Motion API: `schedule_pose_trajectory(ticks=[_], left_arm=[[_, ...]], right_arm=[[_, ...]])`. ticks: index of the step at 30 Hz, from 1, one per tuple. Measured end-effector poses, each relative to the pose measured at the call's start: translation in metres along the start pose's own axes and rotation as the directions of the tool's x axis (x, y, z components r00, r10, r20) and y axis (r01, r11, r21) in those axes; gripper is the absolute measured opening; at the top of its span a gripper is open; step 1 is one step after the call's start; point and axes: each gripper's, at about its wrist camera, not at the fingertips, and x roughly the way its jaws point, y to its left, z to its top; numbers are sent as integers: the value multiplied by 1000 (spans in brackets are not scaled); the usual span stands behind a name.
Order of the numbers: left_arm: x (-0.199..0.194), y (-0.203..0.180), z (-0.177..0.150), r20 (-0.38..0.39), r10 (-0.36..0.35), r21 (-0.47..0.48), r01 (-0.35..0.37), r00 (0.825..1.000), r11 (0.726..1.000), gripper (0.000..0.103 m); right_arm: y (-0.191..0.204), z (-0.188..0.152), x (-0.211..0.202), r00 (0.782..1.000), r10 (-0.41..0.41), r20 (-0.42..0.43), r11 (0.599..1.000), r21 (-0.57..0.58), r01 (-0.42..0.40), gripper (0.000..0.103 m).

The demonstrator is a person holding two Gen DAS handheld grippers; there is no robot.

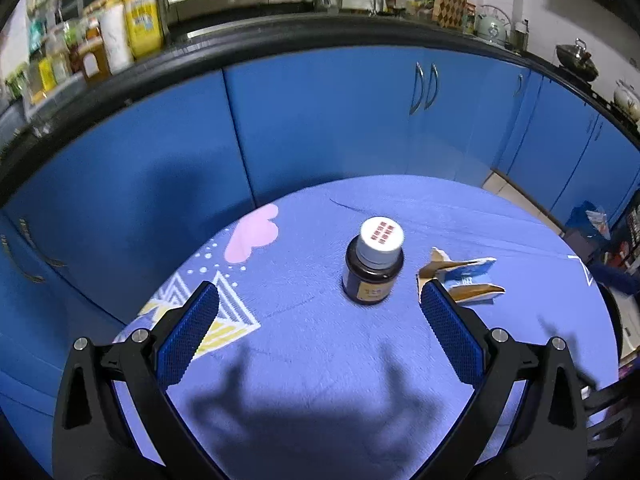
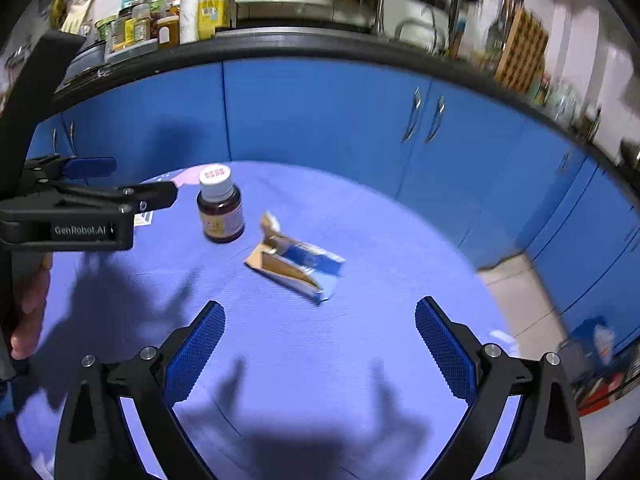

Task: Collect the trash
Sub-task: 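Move both tools back to the table toward the bottle and paper box, then grasp the brown medicine bottle with the left tool while the right tool grasps the paper box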

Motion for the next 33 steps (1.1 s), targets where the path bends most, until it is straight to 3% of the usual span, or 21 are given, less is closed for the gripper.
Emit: schedule_pose_trajectory(ticks=[7, 22, 31, 33], left_arm=[[24, -3, 4, -26, -52, 81, 54, 998, 995, 100], [73, -19, 12, -79, -61, 151, 72, 995, 986, 100], [73, -18, 13, -68, -49, 150, 59, 996, 987, 98], [72, -18, 12, -67, -49, 155, 59, 997, 986, 91]], right_arm=[[13, 2, 48, 994, 95, -61, 992, 95, -89, 94], [6, 13, 92, 993, 89, -79, 978, 196, -72, 93], [-1, 19, 93, 994, 84, -69, 977, 201, -69, 72], [-1, 18, 91, 995, 81, -64, 977, 201, -67, 69]])
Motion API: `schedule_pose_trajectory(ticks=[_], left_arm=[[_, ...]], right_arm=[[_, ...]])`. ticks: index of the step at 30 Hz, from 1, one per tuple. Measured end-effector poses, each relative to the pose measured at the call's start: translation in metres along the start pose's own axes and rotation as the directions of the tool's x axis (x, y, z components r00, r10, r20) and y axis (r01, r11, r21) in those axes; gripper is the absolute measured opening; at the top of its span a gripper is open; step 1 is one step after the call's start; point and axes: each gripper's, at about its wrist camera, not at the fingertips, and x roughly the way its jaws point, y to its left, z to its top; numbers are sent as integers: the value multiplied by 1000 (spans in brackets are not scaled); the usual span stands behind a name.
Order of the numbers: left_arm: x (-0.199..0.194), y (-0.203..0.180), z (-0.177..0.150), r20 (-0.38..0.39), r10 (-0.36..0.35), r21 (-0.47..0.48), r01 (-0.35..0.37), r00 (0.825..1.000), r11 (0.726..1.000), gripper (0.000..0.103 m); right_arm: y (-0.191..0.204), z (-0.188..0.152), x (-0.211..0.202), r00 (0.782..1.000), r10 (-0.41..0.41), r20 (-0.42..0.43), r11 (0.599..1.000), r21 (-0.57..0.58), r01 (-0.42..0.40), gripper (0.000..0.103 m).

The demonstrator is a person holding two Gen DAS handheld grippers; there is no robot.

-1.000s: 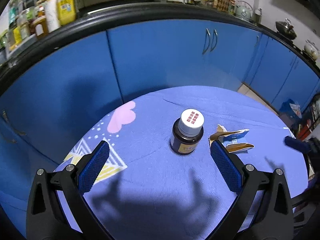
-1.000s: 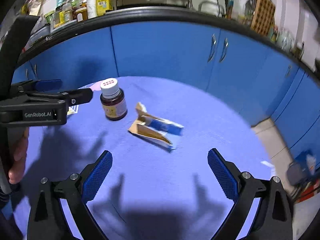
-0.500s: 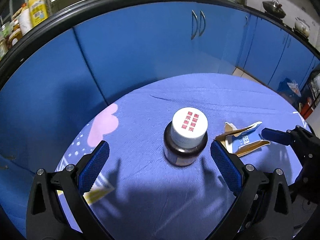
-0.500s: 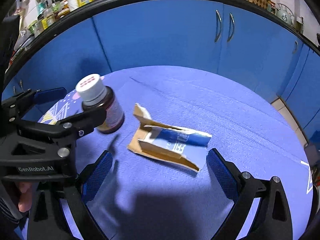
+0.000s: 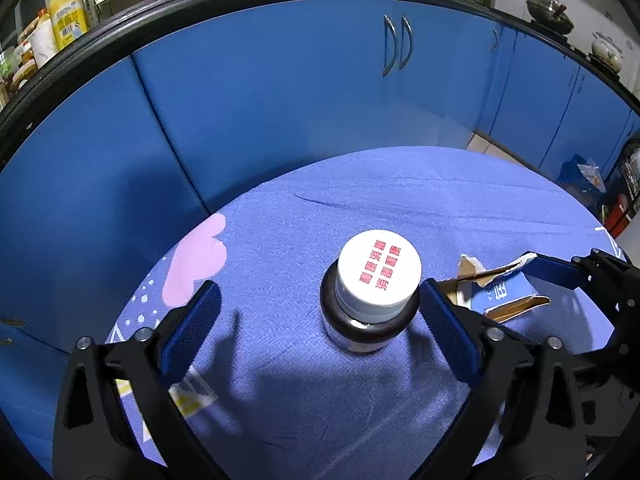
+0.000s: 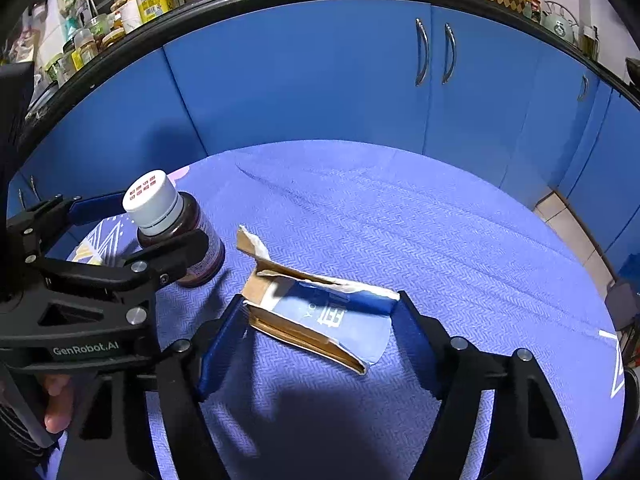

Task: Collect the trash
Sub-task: 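Grasp the brown medicine bottle with the left tool while the right tool grasps the paper box, then carry both items over the bin and open the right tool to drop the box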

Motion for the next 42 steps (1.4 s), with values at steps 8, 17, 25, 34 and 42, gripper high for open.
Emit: schedule_pose_trajectory(ticks=[8, 17, 25, 34, 42], left_arm=[[-4, -6, -1, -18, -31, 21, 31, 999, 999, 47], [-27, -8, -10, 1, -28, 11, 28, 1000, 1000, 47], [-51, -30, -14, 18, -33, 43, 32, 999, 999, 47], [-83, -67, -16, 49, -43, 108, 38, 998, 993, 47], [-102, -114, -14, 66, -59, 196, 45, 996, 980, 47]], right_arm=[[-6, -5, -11, 999, -36, 0, 999, -9, 36, 66], [-21, -19, -46, 998, -57, 27, 998, 1, 57, 66], [-36, -36, -82, 994, -99, 51, 995, -2, 100, 67], [-62, -51, -126, 988, -123, 92, 992, 42, 119, 67], [-82, -68, -161, 981, -150, 123, 989, 30, 147, 67]])
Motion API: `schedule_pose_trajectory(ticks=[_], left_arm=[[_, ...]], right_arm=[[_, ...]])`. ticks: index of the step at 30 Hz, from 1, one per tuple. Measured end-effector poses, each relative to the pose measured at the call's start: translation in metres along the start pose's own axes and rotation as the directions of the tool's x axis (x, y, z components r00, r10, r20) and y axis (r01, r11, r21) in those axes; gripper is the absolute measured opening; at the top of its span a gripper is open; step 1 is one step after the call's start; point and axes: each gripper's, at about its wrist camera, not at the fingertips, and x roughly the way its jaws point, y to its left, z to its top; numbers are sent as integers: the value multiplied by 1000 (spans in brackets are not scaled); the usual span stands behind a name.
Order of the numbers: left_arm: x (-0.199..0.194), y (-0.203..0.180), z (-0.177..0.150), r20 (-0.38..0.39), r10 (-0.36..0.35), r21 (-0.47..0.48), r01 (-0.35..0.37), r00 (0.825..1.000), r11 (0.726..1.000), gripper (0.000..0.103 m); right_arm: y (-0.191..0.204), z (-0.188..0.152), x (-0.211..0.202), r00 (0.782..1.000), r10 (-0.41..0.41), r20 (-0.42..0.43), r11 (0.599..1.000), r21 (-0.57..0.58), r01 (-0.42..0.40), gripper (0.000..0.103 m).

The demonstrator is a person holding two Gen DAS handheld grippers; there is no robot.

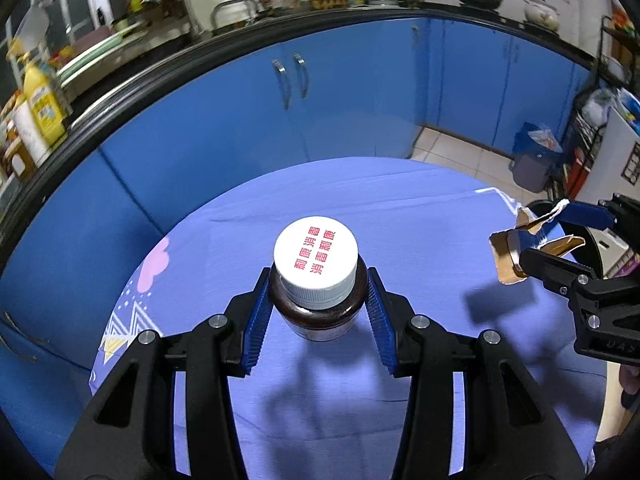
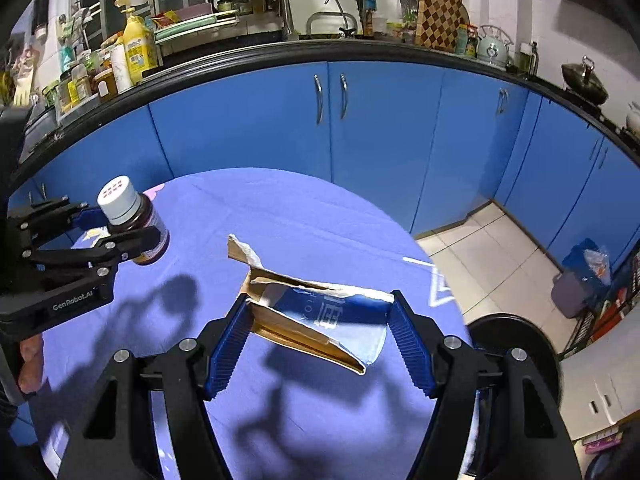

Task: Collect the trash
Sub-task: 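Carry both items over the bin and open the right tool to drop the box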

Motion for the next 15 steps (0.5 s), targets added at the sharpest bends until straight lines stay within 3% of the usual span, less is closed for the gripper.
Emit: schedule_pose_trajectory(ticks=[15], left_arm=[[-13, -95, 24, 27, -25, 178, 20, 999, 984, 47]], right_arm=[[-61, -26, -52, 995, -90, 51, 996, -17, 91, 67]])
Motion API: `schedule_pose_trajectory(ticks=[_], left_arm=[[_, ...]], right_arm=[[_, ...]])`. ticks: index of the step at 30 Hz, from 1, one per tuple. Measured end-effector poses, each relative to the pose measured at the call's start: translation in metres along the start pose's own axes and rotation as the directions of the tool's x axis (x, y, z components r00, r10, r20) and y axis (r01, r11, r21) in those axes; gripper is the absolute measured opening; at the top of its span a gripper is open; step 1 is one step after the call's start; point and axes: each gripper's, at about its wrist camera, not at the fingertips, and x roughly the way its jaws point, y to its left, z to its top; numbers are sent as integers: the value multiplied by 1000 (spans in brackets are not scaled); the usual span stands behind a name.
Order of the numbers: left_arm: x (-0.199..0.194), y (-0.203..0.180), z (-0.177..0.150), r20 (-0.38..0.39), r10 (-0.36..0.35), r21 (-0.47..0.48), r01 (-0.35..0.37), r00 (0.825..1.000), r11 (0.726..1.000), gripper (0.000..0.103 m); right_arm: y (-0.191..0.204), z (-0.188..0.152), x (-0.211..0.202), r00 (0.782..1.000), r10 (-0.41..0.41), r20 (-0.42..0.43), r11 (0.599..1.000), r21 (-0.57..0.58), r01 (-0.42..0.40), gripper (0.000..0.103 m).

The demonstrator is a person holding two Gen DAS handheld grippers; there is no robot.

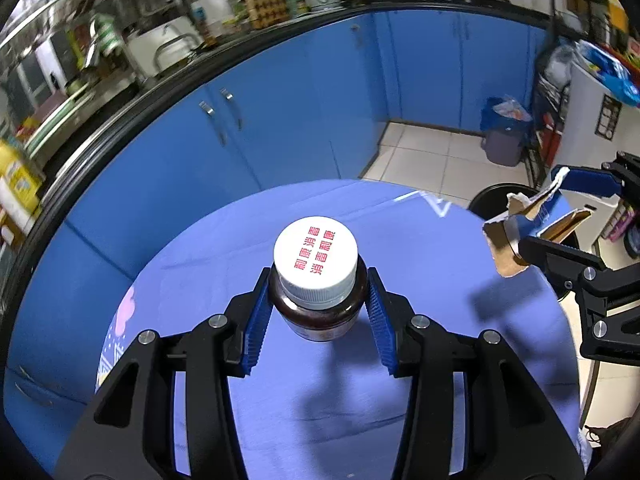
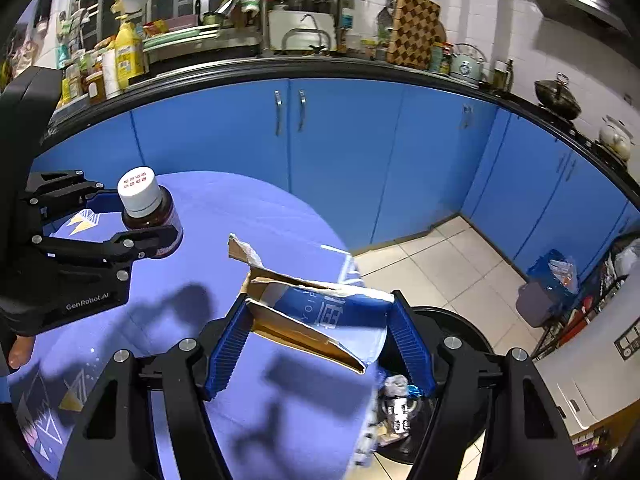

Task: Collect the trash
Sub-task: 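Carry both items over the bin and open the right tool to drop the box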

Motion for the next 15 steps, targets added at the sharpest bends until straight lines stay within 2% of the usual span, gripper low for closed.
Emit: schedule_pose_trajectory(ticks=[15], left_arm=[[5, -80, 40, 20, -32, 124, 29, 999, 992, 47]], right_arm=[[-75, -19, -24, 998, -52, 40, 992, 119, 47, 67]])
